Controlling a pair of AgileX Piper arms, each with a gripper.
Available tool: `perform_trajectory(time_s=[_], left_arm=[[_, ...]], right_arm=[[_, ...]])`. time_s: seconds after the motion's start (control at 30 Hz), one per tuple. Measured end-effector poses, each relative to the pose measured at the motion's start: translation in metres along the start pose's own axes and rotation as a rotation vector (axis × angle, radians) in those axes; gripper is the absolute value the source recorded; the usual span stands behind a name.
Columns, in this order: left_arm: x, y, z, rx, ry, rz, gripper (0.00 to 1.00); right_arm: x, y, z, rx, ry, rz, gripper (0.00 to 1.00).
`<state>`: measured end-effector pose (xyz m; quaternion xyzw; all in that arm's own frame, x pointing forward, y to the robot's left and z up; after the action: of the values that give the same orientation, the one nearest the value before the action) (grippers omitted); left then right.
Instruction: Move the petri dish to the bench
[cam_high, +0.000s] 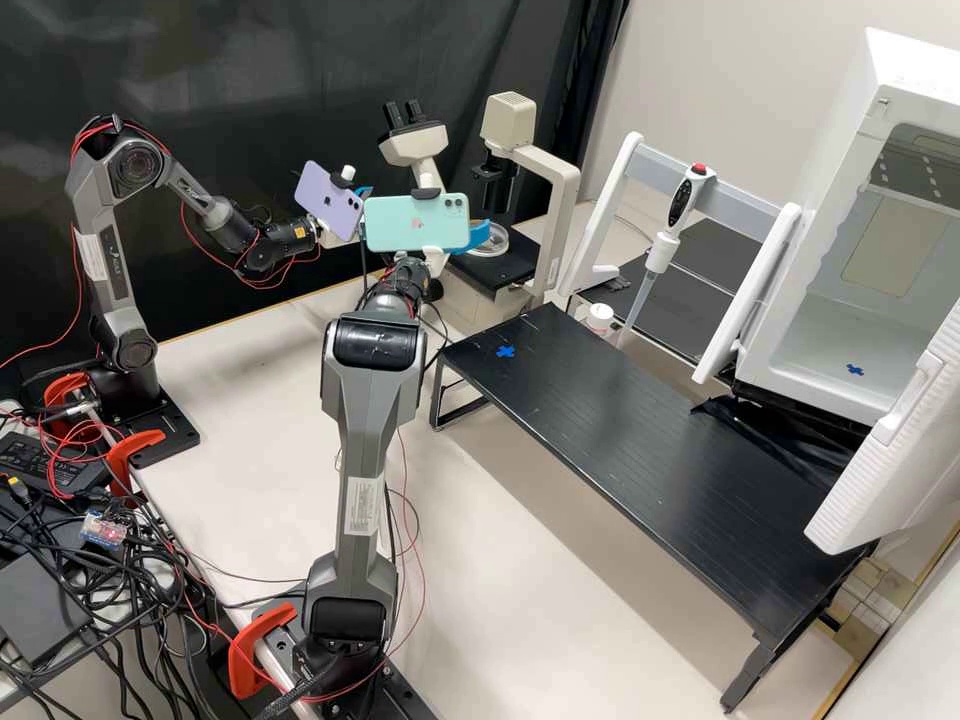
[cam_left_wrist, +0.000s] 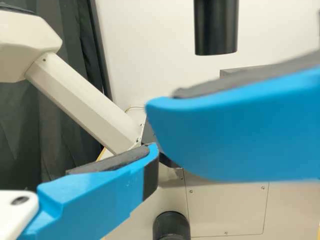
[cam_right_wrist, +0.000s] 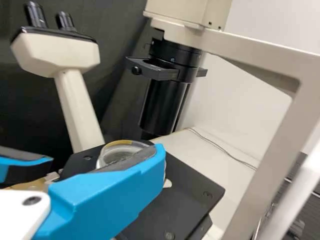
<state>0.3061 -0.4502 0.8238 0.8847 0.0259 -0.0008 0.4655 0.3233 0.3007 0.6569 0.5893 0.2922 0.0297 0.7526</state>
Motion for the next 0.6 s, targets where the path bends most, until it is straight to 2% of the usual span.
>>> perform_trajectory(time_s=[0.17, 0.6], left_arm=[[0.0, 0.0, 0.0, 0.0, 0.0, 0.0, 1.0], [0.0, 0.0, 0.0, 0.0, 0.0, 0.0, 1.0]], right_arm=[[0.028, 0.007, 0.005, -0.002, -0.034, 0.007, 1.0], [0.074, -0.002, 0.029, 0.044, -0.104, -0.066, 1.0]])
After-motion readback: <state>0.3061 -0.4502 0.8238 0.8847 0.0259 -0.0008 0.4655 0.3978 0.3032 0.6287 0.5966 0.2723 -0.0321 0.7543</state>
